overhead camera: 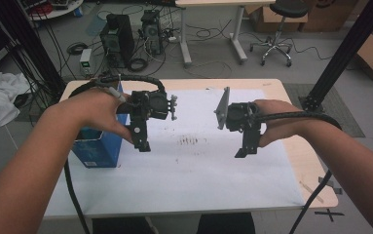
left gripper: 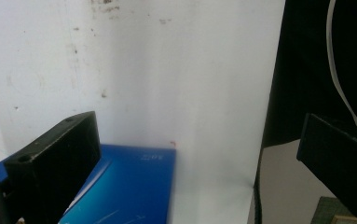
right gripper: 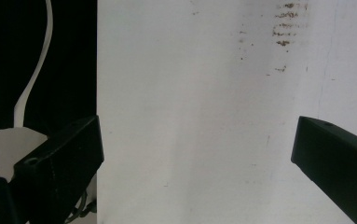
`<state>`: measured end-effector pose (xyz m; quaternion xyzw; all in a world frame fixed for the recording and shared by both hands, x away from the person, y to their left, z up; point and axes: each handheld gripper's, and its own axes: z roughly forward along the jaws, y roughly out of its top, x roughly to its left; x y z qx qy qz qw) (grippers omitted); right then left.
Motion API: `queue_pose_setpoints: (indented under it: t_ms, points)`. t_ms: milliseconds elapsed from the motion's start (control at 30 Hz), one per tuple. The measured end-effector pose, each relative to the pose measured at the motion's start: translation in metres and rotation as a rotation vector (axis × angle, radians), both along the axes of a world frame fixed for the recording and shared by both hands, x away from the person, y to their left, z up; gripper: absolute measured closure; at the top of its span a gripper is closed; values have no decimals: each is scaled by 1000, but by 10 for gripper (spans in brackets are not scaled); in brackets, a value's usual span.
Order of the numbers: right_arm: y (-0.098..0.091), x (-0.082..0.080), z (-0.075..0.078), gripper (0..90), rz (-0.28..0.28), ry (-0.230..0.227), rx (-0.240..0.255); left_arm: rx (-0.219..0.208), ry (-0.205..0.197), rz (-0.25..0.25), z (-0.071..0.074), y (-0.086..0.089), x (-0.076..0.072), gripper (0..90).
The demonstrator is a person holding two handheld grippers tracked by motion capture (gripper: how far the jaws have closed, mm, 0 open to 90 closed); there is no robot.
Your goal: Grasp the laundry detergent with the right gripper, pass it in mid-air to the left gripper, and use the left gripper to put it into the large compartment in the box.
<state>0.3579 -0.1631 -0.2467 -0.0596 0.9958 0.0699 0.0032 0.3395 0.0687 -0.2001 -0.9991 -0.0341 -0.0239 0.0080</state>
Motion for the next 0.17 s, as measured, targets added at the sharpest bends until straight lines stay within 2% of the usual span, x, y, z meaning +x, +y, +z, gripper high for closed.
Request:
queue_pose_setpoints:
  t_ms: [167]
  points:
    - [0,0,0,19,-2,1,1,4,-1,-2,-1,0,0,1]
